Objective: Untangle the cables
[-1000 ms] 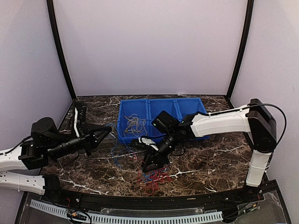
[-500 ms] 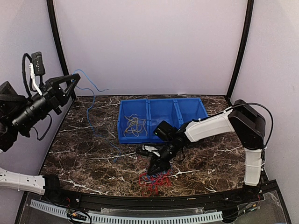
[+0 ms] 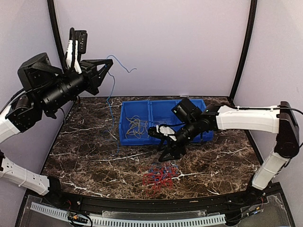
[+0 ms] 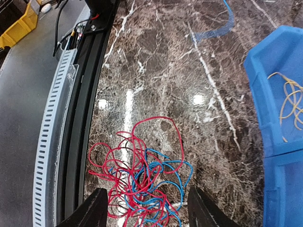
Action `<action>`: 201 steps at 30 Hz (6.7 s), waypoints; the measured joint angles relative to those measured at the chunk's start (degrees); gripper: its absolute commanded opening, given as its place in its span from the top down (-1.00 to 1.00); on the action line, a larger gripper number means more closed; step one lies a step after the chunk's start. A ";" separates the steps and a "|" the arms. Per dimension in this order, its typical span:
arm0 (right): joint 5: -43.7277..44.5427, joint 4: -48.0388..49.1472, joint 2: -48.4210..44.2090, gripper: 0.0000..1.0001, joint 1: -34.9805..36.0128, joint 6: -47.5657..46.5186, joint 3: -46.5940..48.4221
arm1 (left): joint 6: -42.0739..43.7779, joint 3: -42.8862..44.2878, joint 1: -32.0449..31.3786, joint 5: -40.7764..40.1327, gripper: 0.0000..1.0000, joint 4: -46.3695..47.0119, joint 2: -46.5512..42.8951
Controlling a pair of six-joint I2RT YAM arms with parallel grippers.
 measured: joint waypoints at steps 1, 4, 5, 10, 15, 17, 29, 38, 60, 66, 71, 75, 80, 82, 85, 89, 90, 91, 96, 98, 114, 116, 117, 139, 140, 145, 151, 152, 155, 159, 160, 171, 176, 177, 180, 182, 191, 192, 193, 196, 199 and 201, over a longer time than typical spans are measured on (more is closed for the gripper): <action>0.20 -0.50 -1.40 -0.20 -0.31 -0.46 0.00 | 0.02 0.85 0.00 -0.28 1.00 0.07 1.27; 0.46 -1.29 -5.88 -0.21 -2.80 -1.51 -1.11 | 0.02 4.46 0.00 -0.90 1.00 0.72 5.64; 0.63 -1.16 -7.26 -0.22 -3.87 -1.64 -1.97 | 0.02 5.60 0.00 -0.92 1.00 1.01 6.88; 2.62 3.28 -14.03 -0.27 -10.03 -0.76 -8.96 | 0.04 12.09 0.00 -0.59 1.00 3.13 13.62; 3.41 9.97 -17.73 -0.26 -18.69 1.60 -15.78 | -0.33 21.05 0.04 -0.02 1.00 3.32 22.34; 3.82 11.61 -18.38 -0.26 -21.46 2.16 -17.73 | -1.14 26.80 0.17 0.22 1.00 1.86 27.10; 4.37 15.82 -23.08 -0.26 -26.93 2.49 -19.78 | -10.82 38.34 8.61 11.15 1.00 -2.45 41.51; 1.68 16.22 -23.39 -0.26 -28.52 2.19 -20.20 | -11.50 39.17 10.69 13.09 1.00 0.83 43.95; 1.20 16.17 -23.23 -0.26 -28.52 0.04 -20.68 | -10.80 31.04 13.90 13.68 1.00 2.19 53.35; 1.05 16.13 -22.73 -0.26 -28.52 -0.39 -20.68 | -13.42 26.75 13.90 13.99 1.00 0.70 53.99; 0.96 15.78 -22.05 -0.26 -28.52 -0.59 -20.68 | -15.32 26.45 13.90 13.94 1.00 -0.31 55.63; 0.96 15.72 -22.01 -0.26 -28.52 -0.76 -20.68 | -16.17 26.40 13.92 13.99 1.00 -0.76 56.68; 0.96 15.65 -22.01 -0.26 -28.52 -0.94 -20.68 | -17.27 25.81 14.51 15.58 0.95 -1.01 57.48; 0.96 15.61 -22.01 -0.26 -28.52 -1.01 -20.68 | -17.79 25.70 14.80 16.81 0.75 -2.08 57.90; 0.94 15.52 -21.90 -0.27 -28.52 -1.03 -20.68 | -18.03 25.70 15.28 18.45 0.41 -3.67 58.38; 0.76 15.28 -21.64 -0.27 -28.52 -1.05 -20.68 | -17.77 26.27 15.58 19.74 0.24 -6.88 58.51; 0.76 15.21 -21.64 -0.26 -28.52 -1.07 -20.68 | -17.66 26.73 15.67 19.96 0.22 -7.98 58.51; 0.74 15.21 -21.64 -0.27 -28.52 -1.09 -20.68 | -17.59 27.06 15.76 20.09 0.21 -8.61 58.51; 0.76 14.84 -21.75 -0.27 -28.52 -1.66 -20.68 | -16.92 24.11 15.78 22.38 0.18 -9.70 55.98; 0.63 14.75 -21.90 -0.27 -28.52 -2.16 -20.68 | -16.44 18.45 15.76 24.46 0.18 -8.48 52.04; -3.67 13.42 -22.14 -0.07 -28.24 -5.11 -20.72 | -12.83 -15.91 9.97 35.23 0.23 4.09 22.32; -4.22 13.03 -21.94 -0.02 -27.63 -5.81 -20.72 | -12.92 -18.01 9.70 35.50 0.22 3.80 22.38; -4.42 12.68 -21.81 0.00 -27.10 -6.27 -20.72 | -13.09 -19.15 9.62 35.60 0.22 3.58 22.38; 1.53 7.63 -14.75 -0.05 -13.86 -12.72 -20.33 | -20.13 -22.60 6.05 37.90 0.16 8.70 37.57; 1.77 7.63 -14.75 -0.06 -13.86 -12.72 -20.33 | -19.93 -22.12 6.05 37.99 0.17 8.72 38.32; 2.60 7.63 -14.75 -0.06 -13.86 -12.74 -20.33 | -19.52 -21.66 6.05 38.75 0.31 9.25 40.68; 3.08 7.63 -14.75 -0.06 -13.86 -12.74 -20.33 | -19.28 -20.57 6.05 39.80 0.45 10.47 43.82; 3.17 7.63 -14.75 -0.06 -13.86 -12.74 -20.33 | -19.32 -20.39 6.05 40.13 0.49 10.58 44.06; 3.26 7.63 -14.75 -0.06 -13.86 -12.76 -20.33 | -19.23 -19.80 6.05 40.87 0.62 11.43 44.63; 3.58 7.65 -14.75 -0.06 -13.86 -12.76 -20.33 | -18.88 -18.75 6.05 41.68 0.80 11.78 45.40; 3.63 7.63 -14.75 -0.06 -13.86 -12.76 -20.33 | -18.80 -18.64 6.05 41.77 0.86 11.80 45.48; 3.80 7.63 -14.75 -0.06 -13.86 -12.76 -20.33 | -18.64 -18.40 6.05 39.95 1.00 11.63 45.24; 3.78 7.63 -14.75 -0.06 -13.86 -12.76 -20.33 | -18.60 -18.99 6.03 37.13 1.00 10.32 41.92; 3.74 7.63 -14.75 -0.06 -13.86 -12.76 -20.33 | -18.49 -19.19 6.03 36.26 1.00 9.79 40.54; 3.54 7.96 -14.78 -0.02 -13.77 -12.22 -20.33 | -18.25 -19.74 6.03 33.94 1.00 8.59 35.30; 4.50 9.40 -14.95 -0.08 -13.64 -9.79 -20.31 | -18.23 -20.02 6.03 32.09 1.00 8.00 31.21; 2.91 12.94 -12.66 -0.42 -11.52 3.52 -8.28 | -19.19 -22.40 6.05 23.21 1.00 8.70 15.41; 2.21 13.51 -11.23 -0.42 -10.56 4.39 -6.29 | -19.34 -23.04 6.05 22.58 1.00 9.09 13.99; 1.68 14.19 -9.70 -0.42 -9.44 5.46 -4.74 | -19.41 -23.52 6.05 22.16 1.00 9.44 12.83; 0.96 15.85 -5.44 -0.43 -5.92 7.48 -2.32 | -19.63 -24.04 6.03 21.81 1.00 10.25 10.10; 0.57 17.31 -1.16 -0.43 -2.89 9.18 -1.27 | -19.80 -24.00 6.05 21.99 1.00 10.43 8.50; 0.33 18.45 1.99 -0.43 -1.33 10.08 -0.52 | -19.98 -23.98 6.05 22.32 1.00 10.40 7.58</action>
